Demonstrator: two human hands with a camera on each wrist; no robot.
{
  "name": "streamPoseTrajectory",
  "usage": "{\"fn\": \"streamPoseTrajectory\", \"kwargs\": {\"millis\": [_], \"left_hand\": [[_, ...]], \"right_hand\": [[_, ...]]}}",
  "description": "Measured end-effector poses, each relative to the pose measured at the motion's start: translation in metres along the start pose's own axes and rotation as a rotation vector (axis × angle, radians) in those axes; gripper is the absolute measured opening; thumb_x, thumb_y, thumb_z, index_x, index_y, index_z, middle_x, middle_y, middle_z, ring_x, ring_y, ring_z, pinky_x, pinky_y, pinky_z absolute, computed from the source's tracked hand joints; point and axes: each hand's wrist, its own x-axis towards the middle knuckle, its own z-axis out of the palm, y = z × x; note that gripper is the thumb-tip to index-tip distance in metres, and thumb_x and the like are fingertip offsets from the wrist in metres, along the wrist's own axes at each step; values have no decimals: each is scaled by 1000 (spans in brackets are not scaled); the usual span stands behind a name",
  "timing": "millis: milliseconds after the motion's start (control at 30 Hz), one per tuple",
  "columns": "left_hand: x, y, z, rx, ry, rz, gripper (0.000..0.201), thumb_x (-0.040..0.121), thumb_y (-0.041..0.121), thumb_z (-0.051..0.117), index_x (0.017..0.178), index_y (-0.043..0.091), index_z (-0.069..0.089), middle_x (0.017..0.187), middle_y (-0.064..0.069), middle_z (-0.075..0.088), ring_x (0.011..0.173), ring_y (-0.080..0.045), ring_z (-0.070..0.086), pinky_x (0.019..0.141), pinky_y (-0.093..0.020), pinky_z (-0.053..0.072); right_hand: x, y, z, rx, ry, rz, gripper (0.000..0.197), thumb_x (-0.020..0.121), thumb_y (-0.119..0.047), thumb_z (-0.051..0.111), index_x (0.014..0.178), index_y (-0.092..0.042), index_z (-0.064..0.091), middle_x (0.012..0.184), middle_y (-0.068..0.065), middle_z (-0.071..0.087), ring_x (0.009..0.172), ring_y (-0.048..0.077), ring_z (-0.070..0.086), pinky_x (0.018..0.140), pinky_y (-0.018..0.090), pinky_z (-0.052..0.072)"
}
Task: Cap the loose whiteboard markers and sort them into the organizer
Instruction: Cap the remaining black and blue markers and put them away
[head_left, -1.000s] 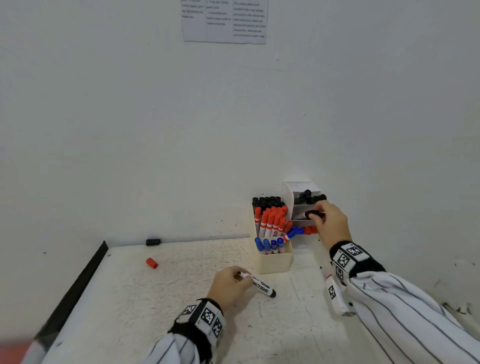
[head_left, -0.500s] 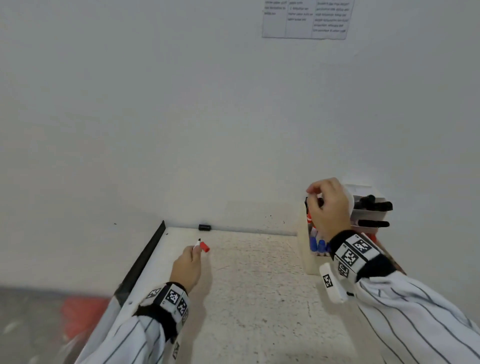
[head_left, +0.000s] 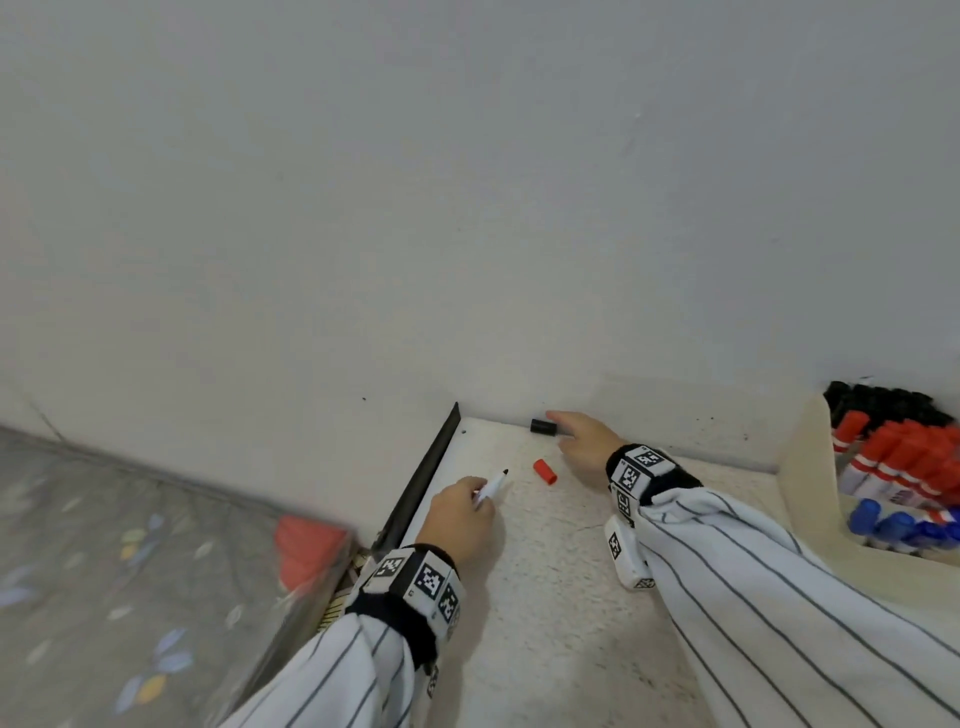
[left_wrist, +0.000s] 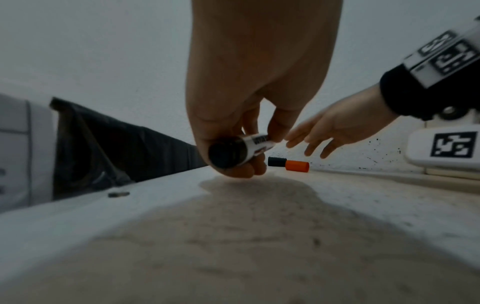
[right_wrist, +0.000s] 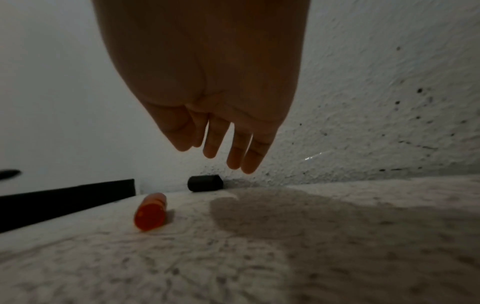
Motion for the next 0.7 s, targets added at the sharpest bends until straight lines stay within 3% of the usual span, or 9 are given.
{"fn": "streamPoseTrajectory", "kwargs": {"millis": [167,333,433,533,600,700], "left_hand": [[5,5,0,-3,-13,-12,33,92,13,44,122,11,57,116,-8,63,106,-21,57,82,-21,40],[2,5,-1,-1,-13,-20,29,91,15,47,117,11,59,110,-7,65,98,-20,58,80,-23,41],[-1,5,-2,29,-17,9,29,88,16,52,116,13,61,106,-5,66,95,-19,59,76,-21,40],[-8,10,-1,27,3,43,28,89,16,55,117,13,62,108,-5,66,94,-16,58,78,-19,39],[-15,16,1,-5,8,66,28,90,16,56,117,14,62,109,-4,66,90,-12,55,78,-17,38],[-25,29,5,-41,-9,106,29,90,14,56,118,16,63,110,-5,66,99,-16,58,80,-17,38]], "right_hand": [[23,5,14,-231,-33,2,49,95,-13,39,143,-20,32,147,7,31,131,29,33,110,31,27],[22,9,16,-439,3,86,35,89,-26,57,121,-15,54,128,11,39,118,27,41,100,31,36],[12,12,6,-334,68,101,26,90,-27,55,113,-14,58,119,10,46,108,26,47,92,31,41],[-8,6,-10,-65,124,-7,21,91,-22,55,108,-9,58,98,10,55,86,23,53,76,28,43],[-26,1,-22,-7,103,-82,24,85,-18,65,108,-13,61,95,7,52,85,20,52,79,25,42],[-53,-2,-31,10,67,-150,34,74,-15,76,107,-18,67,96,2,52,94,18,54,85,20,39]]}}
